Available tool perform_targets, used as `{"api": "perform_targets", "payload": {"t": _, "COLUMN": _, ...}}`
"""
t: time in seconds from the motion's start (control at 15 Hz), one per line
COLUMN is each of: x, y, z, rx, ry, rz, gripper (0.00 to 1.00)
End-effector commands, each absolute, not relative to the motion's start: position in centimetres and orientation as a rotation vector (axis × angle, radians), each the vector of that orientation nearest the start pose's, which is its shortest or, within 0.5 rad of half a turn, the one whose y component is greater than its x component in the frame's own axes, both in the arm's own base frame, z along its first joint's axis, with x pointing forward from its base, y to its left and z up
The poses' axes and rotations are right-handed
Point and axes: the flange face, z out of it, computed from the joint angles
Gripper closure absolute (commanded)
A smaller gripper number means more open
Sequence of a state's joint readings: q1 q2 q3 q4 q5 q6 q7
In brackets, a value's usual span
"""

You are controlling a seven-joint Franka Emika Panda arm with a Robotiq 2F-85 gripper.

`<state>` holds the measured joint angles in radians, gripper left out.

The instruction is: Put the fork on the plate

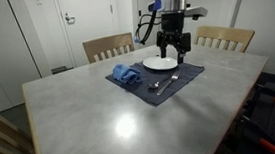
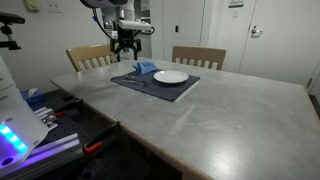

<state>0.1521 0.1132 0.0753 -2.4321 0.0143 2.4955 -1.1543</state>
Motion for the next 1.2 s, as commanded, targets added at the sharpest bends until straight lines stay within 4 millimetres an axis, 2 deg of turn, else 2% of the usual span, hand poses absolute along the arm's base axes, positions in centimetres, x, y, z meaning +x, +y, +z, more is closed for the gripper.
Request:
{"api": "perform_targets", "payload": {"t": 0.0, "x": 46.3, "y": 10.4, "z": 23.6, "rx": -2.336, "ry": -2.018, "rz": 0.075, "gripper": 0.0}}
{"api": "perform_targets", "payload": {"t": 0.53, "x": 46.3, "y": 8.3, "z": 19.3, "rx": -2.261, "ry": -2.035, "rz": 0.13, "gripper": 0.0}}
{"api": "perform_targets", "payload": {"t": 1.13, "x": 46.7, "y": 9.2, "z": 14.9, "rx": -2.192, "ry": -2.061, "rz": 0.194, "gripper": 0.0}}
